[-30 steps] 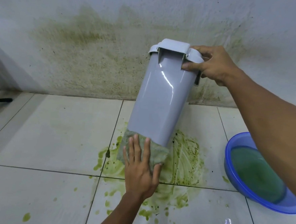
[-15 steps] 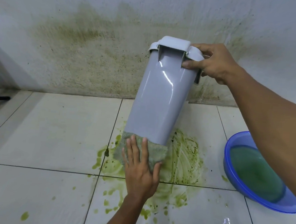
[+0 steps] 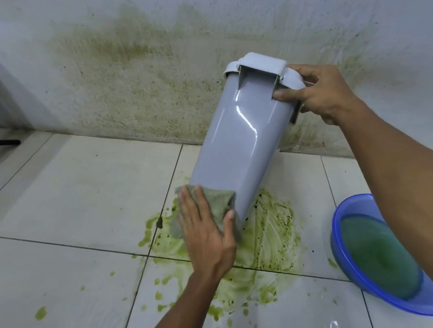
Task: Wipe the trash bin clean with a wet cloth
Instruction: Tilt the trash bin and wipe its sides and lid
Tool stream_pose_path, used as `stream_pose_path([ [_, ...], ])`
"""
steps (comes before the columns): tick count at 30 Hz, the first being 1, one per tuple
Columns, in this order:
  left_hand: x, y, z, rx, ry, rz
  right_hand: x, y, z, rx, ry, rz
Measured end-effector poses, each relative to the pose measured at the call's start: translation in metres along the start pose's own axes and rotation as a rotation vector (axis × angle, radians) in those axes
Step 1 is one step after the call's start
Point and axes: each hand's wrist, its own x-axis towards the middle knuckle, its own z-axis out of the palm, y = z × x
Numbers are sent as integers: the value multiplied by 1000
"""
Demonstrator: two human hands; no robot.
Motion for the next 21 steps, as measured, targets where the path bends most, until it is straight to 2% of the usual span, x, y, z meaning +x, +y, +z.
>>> stream_pose_path([
  [4, -19, 22, 19, -5, 27, -10, 3, -7, 10, -22, -59, -41],
  [10, 33, 18, 10, 51, 14, 184, 0, -1, 5, 2, -19, -42],
  [17, 3, -7, 3, -31, 48, -48, 0, -4, 8, 14, 4, -26],
  [19, 11, 10, 7, -14, 53, -36, 0, -3, 7, 13, 6, -25],
  [21, 27, 33, 13, 17, 23, 70, 1, -2, 5, 11, 4, -21],
])
